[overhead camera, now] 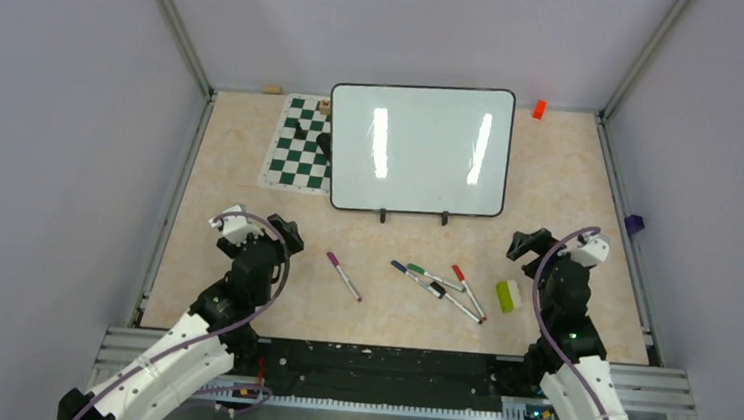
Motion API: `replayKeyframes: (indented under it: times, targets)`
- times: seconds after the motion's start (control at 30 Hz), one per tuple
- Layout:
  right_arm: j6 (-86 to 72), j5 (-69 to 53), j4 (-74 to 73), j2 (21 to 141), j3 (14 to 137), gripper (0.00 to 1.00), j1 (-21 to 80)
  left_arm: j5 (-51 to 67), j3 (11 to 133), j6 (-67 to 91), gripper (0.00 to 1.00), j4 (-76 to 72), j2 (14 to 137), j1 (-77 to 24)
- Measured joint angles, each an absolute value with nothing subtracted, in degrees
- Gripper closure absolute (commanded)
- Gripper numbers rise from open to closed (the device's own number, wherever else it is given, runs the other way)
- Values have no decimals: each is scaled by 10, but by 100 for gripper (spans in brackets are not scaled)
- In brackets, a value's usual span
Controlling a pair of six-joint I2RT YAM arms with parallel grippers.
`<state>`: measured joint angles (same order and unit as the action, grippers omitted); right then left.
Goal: Write a sentence on the whiteboard
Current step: Pick up the whiteboard marker from the center of the board.
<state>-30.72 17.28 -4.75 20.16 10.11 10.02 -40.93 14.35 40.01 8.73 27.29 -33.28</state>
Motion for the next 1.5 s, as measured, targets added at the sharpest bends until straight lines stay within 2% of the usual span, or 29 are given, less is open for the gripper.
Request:
replayKeyframes:
  times: [0.1,0.2,0.53,0.7,0.93,1.1,1.27,1.4,1.5]
  targets:
    - [-307,173,-48,204,101,5,100,-396,143,388,1,88,274,-333]
    - [-308,173,-48,204,101,1,100,-365,143,368,3,86,270,-333]
    - [-322,136,-34,209,77,4,100,-262,90,303,5,39,187,-333]
    - [-319,107,-85,288,143,5,100,-255,88,303,1,21,187,-333]
    - [-287,39,-149,441,284,17,117,-278,88,349,1,18,233,-333]
    - [-251,-3,-160,523,322,18,248,-236,93,363,2,21,256,-333]
    - [-240,7,-173,545,323,23,347,-172,104,379,3,27,278,-333]
    - [-230,46,-185,561,331,42,404,-133,134,400,3,55,306,-333]
    - [-222,71,-197,595,345,49,455,-112,150,407,4,69,321,-333]
